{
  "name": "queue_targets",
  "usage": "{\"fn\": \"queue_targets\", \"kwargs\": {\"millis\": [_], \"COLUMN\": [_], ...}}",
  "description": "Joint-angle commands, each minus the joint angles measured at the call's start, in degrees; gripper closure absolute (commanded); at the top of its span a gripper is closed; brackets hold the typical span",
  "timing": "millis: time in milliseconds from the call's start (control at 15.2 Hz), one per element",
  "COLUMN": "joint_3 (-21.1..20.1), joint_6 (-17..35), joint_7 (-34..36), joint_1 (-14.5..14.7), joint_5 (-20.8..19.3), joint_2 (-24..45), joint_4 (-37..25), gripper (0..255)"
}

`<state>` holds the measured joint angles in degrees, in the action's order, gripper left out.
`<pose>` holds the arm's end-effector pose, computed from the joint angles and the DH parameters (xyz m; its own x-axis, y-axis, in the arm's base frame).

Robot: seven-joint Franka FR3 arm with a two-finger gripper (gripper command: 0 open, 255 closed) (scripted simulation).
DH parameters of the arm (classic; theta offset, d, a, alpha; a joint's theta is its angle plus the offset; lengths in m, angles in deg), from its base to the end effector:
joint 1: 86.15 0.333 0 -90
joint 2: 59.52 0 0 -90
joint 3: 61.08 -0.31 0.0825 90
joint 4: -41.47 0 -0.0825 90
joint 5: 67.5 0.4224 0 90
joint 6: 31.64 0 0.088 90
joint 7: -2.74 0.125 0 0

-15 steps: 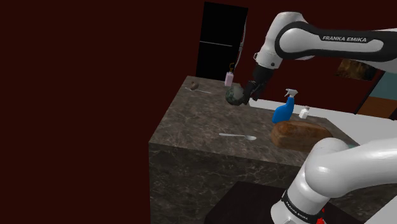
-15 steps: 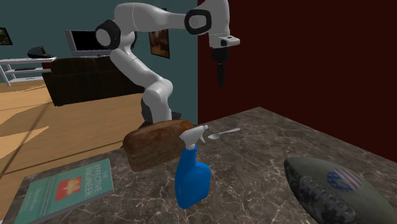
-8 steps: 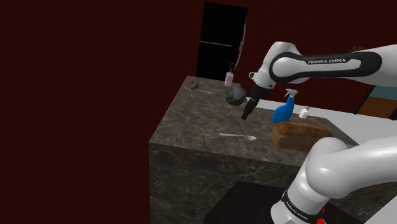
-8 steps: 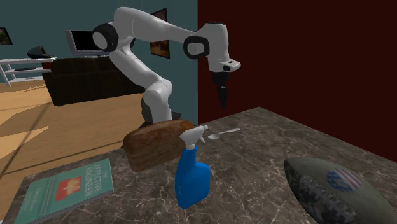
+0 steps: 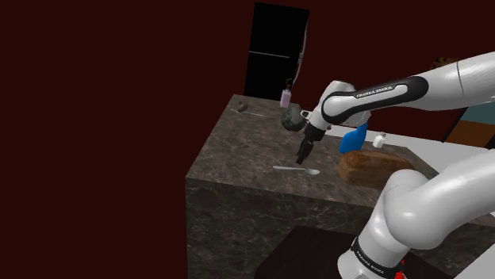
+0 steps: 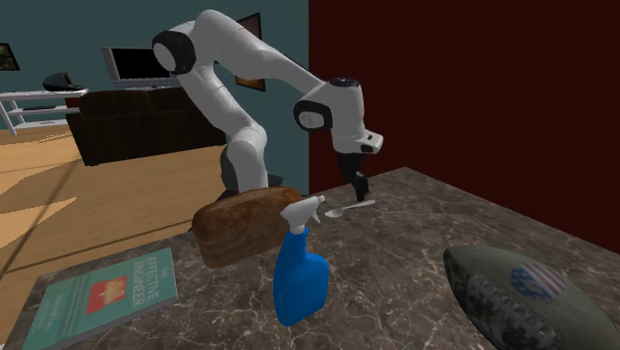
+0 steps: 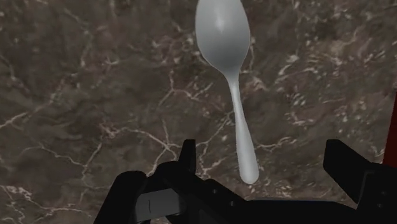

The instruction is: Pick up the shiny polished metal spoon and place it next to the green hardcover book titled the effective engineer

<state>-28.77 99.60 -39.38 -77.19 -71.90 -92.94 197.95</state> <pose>0.3806 -0.1334 0.3339 0.8873 0.4074 0.2160 0.4384 -0.8905 -0.1218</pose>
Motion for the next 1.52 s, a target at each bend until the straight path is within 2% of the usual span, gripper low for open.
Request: {"fn": "queue_targets", "kwargs": {"millis": [0,396,924,990,1452], "joint_3": [1.4,3.4,3.4,3.4,3.4], "joint_6": [2.2,9.0,9.0,9.0,9.0], "joint_7": [-2.0,-3.5,-3.5,-3.5,-3.5], "joint_1": [1.0,3.6,3.6,3.6,3.6], "joint_5": [0.4,2.4,2.4,2.4,2.4], "joint_2": [1.5,6.3,6.3,6.3,6.3], "joint_4": [0.6,2.7,2.7,2.7,2.7], "gripper": [0,0,0,255,255]}}
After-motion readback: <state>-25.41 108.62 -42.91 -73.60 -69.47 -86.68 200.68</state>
